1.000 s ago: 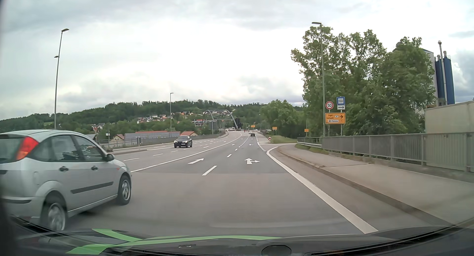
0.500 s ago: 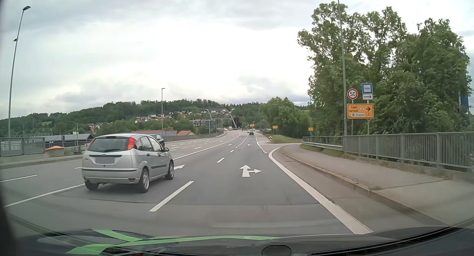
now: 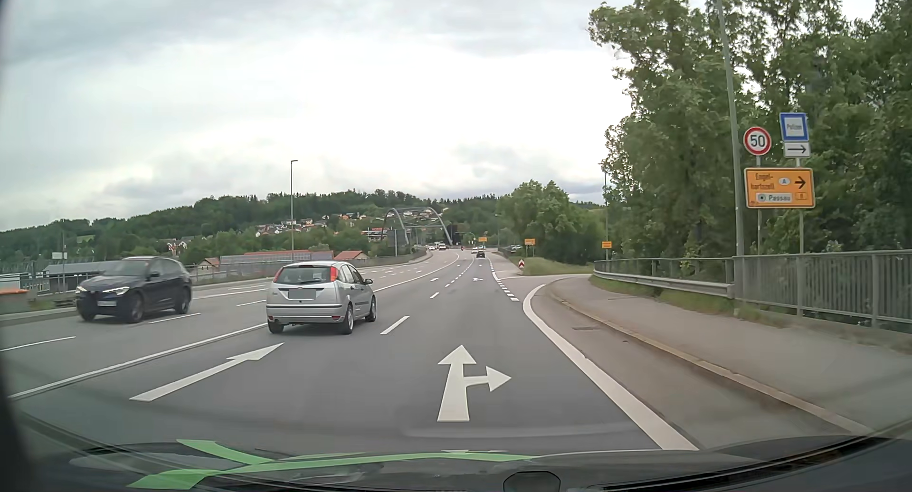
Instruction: Follow the waypoints while adhering to traffic rules and regulations
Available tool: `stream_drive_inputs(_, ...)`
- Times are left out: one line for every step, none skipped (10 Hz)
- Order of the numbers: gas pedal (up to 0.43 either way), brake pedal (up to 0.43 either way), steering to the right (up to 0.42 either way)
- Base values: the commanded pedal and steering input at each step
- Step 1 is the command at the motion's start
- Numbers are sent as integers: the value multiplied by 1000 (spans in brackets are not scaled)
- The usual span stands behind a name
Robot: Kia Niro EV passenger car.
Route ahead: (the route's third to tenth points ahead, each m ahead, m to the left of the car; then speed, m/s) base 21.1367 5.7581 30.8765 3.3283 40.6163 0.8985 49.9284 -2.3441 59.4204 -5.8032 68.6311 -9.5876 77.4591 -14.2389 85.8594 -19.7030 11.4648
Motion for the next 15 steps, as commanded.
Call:
stream_drive_inputs(0,37,4)
stream_drive_inputs(0,37,4)
stream_drive_inputs(0,30,5)
stream_drive_inputs(0,30,5)
stream_drive_inputs(0,30,5)
stream_drive_inputs(0,30,8)
stream_drive_inputs(0,30,8)
stream_drive_inputs(0,30,9)
stream_drive_inputs(0,30,9)
stream_drive_inputs(0,30,10)
stream_drive_inputs(0,30,11)
stream_drive_inputs(0,30,12)
stream_drive_inputs(0,24,14)
stream_drive_inputs(0,30,15)
stream_drive_inputs(0,24,16)
